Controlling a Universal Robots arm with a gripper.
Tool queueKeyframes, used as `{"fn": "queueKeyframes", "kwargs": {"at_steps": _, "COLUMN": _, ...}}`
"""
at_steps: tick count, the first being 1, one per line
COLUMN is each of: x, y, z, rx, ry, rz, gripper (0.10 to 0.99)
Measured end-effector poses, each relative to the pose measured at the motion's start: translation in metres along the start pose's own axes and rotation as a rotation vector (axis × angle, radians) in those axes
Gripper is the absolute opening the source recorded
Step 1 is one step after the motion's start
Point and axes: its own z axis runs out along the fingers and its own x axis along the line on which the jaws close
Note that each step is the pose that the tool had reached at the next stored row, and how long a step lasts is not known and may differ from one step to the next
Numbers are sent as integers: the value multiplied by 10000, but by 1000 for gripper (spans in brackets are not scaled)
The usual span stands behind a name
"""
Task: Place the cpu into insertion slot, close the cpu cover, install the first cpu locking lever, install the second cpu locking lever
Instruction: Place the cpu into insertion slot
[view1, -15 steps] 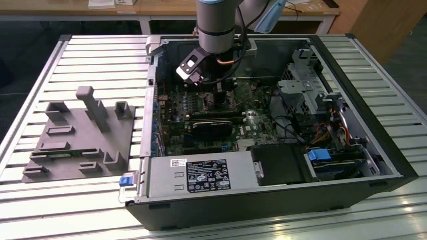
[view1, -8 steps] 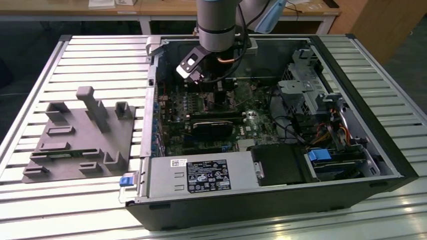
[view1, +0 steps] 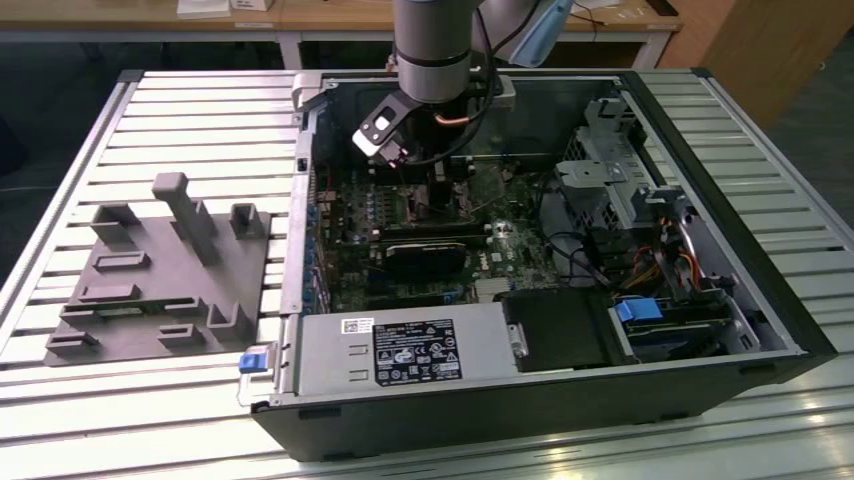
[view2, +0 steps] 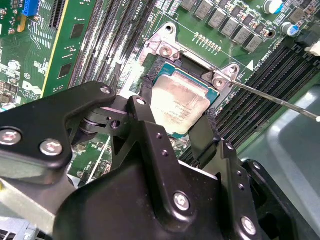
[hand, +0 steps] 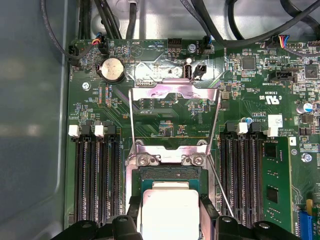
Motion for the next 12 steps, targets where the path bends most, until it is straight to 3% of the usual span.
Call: {"fn": "queueKeyframes", "kwargs": {"at_steps": 12, "x": 0, "y": 19, "z": -1, "rx": 1, "ry": 3, "rz": -43, "gripper": 541}}
